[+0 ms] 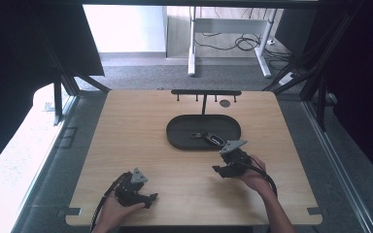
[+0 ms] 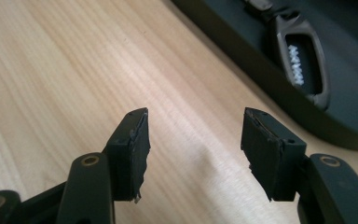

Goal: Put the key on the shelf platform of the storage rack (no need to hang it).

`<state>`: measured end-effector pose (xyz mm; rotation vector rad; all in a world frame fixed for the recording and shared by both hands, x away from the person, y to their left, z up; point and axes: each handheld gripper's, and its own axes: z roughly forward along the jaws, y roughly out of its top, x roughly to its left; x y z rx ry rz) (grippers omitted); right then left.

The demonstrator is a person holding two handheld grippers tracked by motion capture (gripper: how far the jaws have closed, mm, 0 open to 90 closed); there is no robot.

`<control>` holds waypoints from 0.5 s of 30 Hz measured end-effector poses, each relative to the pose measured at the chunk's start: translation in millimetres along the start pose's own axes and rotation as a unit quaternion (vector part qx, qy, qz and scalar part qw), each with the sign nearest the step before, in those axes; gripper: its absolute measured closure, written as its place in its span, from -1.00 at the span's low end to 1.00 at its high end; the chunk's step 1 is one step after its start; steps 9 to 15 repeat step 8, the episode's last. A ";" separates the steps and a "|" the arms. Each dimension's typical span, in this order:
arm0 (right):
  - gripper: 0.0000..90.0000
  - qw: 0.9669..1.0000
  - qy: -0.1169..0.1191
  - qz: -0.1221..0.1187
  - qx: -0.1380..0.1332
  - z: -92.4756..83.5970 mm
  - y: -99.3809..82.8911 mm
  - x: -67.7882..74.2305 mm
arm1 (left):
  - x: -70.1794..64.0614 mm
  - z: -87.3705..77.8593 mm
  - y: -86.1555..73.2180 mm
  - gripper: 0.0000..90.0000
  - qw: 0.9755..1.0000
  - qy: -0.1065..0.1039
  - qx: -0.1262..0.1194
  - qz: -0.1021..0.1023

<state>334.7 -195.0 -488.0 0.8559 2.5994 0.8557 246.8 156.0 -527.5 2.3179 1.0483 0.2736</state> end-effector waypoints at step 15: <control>-0.06 1.000 0.001 0.004 -0.013 0.3 -3.3 0.6 | 0.2 -0.8 0.4 -0.53 1.000 0.001 -0.002 -0.001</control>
